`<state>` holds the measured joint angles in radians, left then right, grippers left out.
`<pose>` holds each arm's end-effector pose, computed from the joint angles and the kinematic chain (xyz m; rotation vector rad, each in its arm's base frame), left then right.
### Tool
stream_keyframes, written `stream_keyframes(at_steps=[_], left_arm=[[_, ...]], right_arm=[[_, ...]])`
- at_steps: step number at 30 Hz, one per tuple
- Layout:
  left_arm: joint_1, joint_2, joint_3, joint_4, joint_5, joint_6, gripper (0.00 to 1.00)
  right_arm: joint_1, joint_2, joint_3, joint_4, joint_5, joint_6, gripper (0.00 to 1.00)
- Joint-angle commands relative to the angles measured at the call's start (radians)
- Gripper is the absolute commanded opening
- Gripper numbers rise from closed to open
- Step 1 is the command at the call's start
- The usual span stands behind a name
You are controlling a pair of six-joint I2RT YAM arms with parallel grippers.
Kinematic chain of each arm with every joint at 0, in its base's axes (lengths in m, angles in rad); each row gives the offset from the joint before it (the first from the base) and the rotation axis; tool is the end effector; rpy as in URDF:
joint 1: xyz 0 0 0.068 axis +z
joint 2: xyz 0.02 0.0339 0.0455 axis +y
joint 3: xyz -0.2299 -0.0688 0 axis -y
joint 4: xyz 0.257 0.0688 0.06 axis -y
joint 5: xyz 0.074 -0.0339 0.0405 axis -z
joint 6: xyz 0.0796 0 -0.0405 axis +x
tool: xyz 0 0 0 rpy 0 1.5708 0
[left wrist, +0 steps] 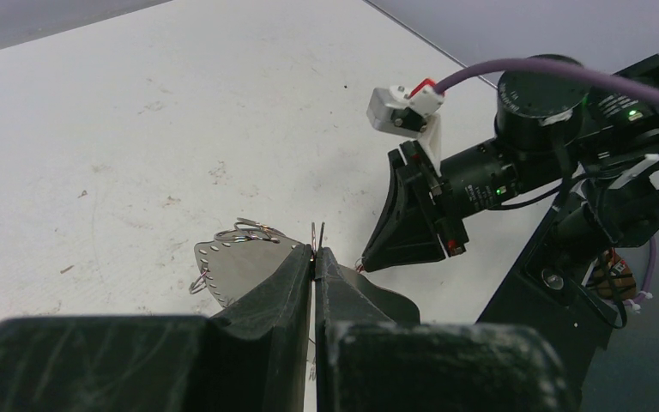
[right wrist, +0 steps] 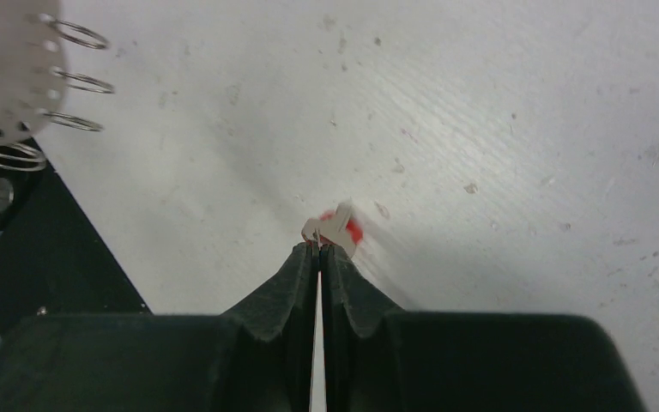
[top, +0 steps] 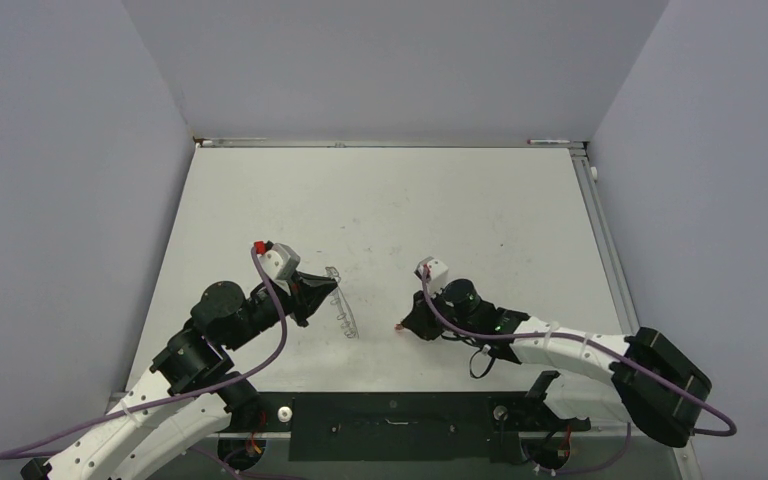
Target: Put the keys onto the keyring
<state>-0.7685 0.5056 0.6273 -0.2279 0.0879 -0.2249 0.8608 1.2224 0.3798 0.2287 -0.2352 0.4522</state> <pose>0.1527 -0.1573 0.2994 0.5342 1.6601 -0.8140 0.1692 0.2253 0.0905 -0.6156 2.2639 0.9604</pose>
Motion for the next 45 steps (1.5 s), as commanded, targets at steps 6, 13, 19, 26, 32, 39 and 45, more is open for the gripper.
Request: stream_keyframes(at_steps=[6,13,19,26,32,39,45], left_arm=[[0.008,-0.010,0.014,0.074,0.060,0.016,0.00],[0.006,-0.004,0.020,0.067,0.129,0.039,0.00],[0.006,0.001,0.015,0.077,0.169,0.036,0.00],[0.007,0.010,0.015,0.082,0.191,0.036,0.00],[0.006,0.010,0.012,0.089,0.203,0.030,0.00],[0.006,0.010,0.009,0.093,0.210,0.025,0.00],[0.006,0.010,0.009,0.092,0.216,0.023,0.00]], right_arm=[[0.073,-0.203,0.202,-0.192,-0.037,-0.188,0.05],[0.163,-0.238,0.335,-0.318,-0.016,-0.299,0.05],[0.208,-0.222,0.384,-0.326,0.006,-0.328,0.05],[0.232,-0.218,0.431,-0.354,0.025,-0.373,0.05],[0.233,-0.227,0.458,-0.353,0.013,-0.401,0.05],[0.233,-0.206,0.493,-0.357,-0.027,-0.440,0.05],[0.233,-0.194,0.529,-0.374,-0.069,-0.480,0.05]])
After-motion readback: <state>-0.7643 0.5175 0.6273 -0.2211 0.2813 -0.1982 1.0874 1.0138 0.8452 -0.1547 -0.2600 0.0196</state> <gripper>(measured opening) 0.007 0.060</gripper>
